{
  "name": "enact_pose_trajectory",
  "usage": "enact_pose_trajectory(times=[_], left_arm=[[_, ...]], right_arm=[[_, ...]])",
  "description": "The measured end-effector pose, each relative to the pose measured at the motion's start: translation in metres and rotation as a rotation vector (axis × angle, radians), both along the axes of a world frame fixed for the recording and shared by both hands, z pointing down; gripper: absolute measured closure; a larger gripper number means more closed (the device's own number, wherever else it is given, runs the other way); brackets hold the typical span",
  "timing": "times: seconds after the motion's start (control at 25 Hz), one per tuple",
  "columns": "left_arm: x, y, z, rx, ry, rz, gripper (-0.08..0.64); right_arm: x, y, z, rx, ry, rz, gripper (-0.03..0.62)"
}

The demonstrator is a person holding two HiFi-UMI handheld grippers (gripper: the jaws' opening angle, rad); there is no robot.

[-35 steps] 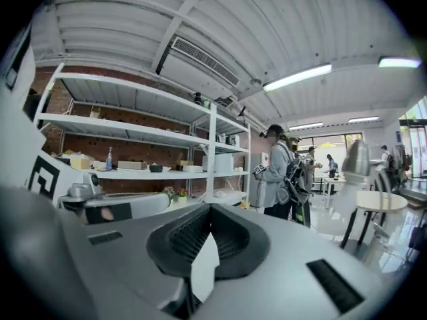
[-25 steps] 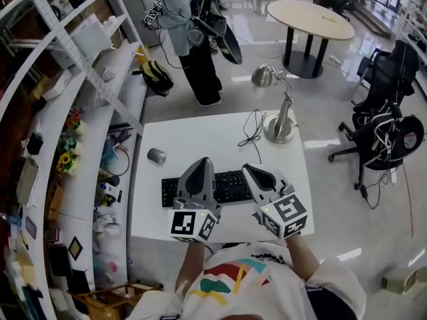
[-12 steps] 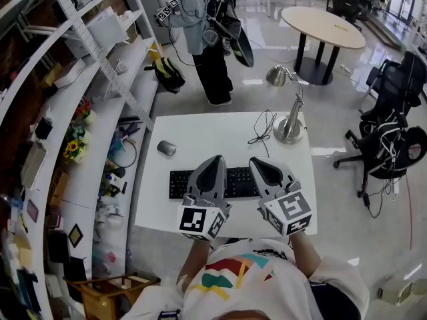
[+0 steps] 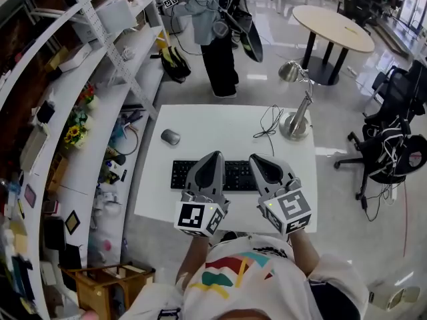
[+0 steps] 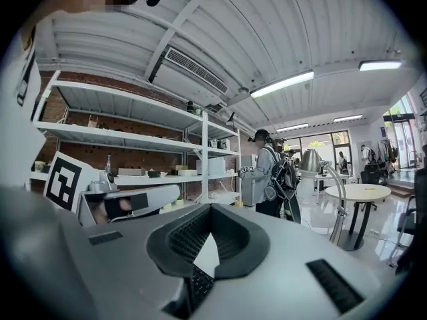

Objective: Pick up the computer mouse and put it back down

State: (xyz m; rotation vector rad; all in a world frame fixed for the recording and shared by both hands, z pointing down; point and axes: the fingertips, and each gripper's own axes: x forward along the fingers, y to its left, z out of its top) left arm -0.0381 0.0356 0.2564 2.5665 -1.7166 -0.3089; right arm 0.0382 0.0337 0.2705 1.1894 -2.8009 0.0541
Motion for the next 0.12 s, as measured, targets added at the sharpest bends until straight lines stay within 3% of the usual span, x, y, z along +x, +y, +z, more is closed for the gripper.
enact_pose_trajectory(times=[0.12], left_arm=[[-0.0106, -0.0009, 0.0024, -0.010, 0.013, -0.002, 0.514]], right_arm=[[-0.0120, -0.0009, 0.0021, -0.012, 0.006, -0.005, 0.579]])
